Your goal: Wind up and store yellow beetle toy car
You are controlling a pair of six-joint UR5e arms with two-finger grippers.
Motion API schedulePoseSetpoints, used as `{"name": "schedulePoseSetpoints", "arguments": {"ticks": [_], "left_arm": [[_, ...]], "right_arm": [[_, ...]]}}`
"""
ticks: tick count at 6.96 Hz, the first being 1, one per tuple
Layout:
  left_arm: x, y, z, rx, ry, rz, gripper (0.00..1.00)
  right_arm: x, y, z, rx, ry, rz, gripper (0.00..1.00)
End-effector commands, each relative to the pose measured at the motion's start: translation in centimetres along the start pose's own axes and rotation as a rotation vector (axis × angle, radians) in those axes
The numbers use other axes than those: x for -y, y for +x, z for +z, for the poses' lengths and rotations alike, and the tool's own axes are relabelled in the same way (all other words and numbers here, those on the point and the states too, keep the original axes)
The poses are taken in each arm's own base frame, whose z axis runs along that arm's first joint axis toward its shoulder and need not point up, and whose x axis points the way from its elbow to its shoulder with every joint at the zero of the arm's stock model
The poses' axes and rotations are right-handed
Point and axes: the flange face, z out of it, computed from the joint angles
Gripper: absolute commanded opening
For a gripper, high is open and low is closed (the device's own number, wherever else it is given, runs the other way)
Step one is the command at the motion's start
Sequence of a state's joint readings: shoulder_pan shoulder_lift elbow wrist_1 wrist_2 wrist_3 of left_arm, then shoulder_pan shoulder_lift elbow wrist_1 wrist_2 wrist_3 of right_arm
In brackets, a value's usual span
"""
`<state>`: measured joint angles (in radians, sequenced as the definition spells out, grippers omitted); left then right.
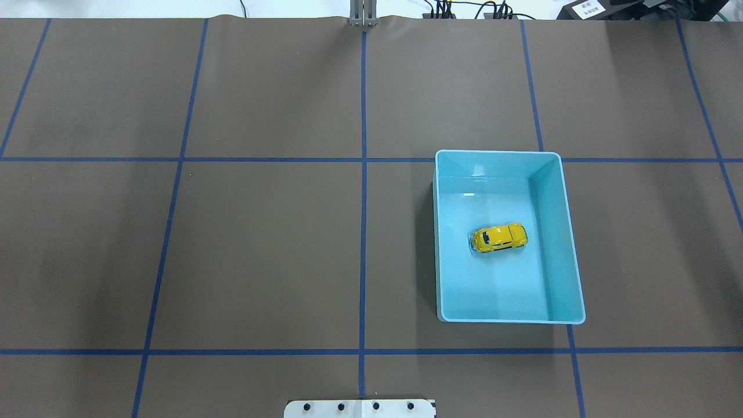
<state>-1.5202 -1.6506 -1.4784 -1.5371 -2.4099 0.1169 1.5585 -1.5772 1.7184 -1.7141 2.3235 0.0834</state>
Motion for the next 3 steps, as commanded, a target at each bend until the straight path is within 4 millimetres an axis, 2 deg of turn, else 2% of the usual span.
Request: {"name": "schedulePoseSetpoints", "arguments": {"ticks": [1, 3], "left_arm": [[0.00, 0.01, -0.01, 0.000, 0.000, 0.001, 1.00], [0.02, 0.07, -0.06, 0.000, 0.001, 0.001, 1.00]], "right_arm": [[-0.06, 0.06, 0.06, 0.000, -0.002, -0.003, 1.00], [-0.24, 0.34, 0.33, -0.002, -0.007, -0.004, 1.00]]}}
